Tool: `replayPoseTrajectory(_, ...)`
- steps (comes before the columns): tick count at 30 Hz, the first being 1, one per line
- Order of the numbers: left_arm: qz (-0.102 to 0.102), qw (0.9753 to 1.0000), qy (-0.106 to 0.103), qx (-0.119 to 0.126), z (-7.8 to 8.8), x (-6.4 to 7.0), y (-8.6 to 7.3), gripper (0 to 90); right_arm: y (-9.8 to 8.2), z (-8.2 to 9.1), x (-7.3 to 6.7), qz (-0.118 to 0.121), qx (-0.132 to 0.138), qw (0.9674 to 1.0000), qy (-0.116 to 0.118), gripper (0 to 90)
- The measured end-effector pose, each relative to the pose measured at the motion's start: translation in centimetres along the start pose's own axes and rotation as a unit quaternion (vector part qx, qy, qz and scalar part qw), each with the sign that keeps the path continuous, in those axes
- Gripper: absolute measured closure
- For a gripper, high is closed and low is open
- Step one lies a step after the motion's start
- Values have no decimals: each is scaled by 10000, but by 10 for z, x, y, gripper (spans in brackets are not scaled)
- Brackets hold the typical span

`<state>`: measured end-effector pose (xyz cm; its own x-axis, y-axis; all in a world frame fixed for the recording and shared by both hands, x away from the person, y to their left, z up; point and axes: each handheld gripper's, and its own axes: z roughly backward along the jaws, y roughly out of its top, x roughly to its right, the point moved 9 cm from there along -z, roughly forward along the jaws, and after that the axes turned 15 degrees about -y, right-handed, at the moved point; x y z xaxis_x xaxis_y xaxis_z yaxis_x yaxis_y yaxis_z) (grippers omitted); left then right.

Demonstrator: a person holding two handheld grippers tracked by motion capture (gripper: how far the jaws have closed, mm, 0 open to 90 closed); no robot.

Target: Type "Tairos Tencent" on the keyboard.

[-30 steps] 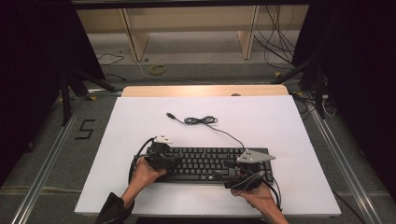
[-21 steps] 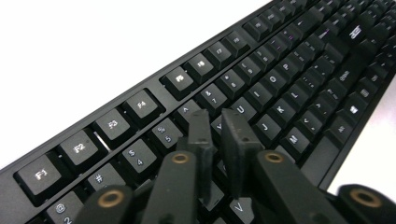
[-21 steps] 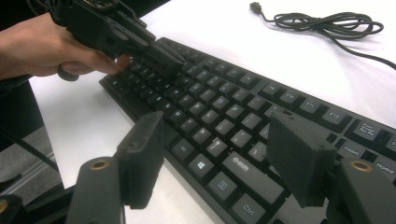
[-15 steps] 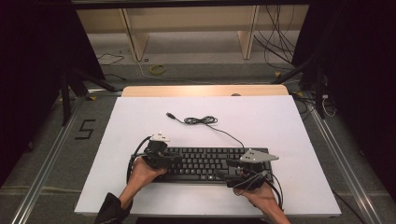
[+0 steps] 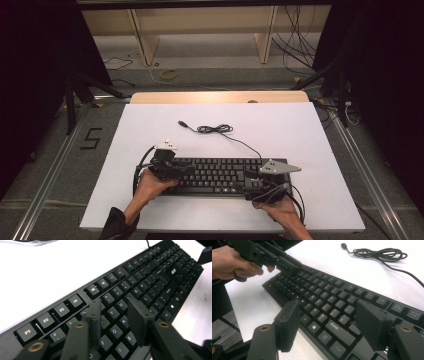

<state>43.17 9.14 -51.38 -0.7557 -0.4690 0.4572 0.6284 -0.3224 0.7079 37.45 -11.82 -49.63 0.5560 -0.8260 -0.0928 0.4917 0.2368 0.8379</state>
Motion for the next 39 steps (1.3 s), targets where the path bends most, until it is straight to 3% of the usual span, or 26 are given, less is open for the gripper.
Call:
replayPoseTrajectory(8, -31, 9996, -203, 188, 3, 9, 3, 465, 0, 3, 4, -20, 48, 10000, -37, 367)
replayPoseTrajectory(15, -145, 9986, -331, 395, 8, 17, 4, 393, -1, 7, 8, -52, 81, 9999, -70, 363)
replayPoseTrajectory(27, -365, 9948, -524, 796, 19, 30, -1, 324, -5, 15, 15, -99, 159, 9997, -130, 352)
replayPoseTrajectory(39, -375, 9919, -541, 1088, 36, 37, -14, 303, -13, 26, 23, -103, 302, 9992, -244, 332)
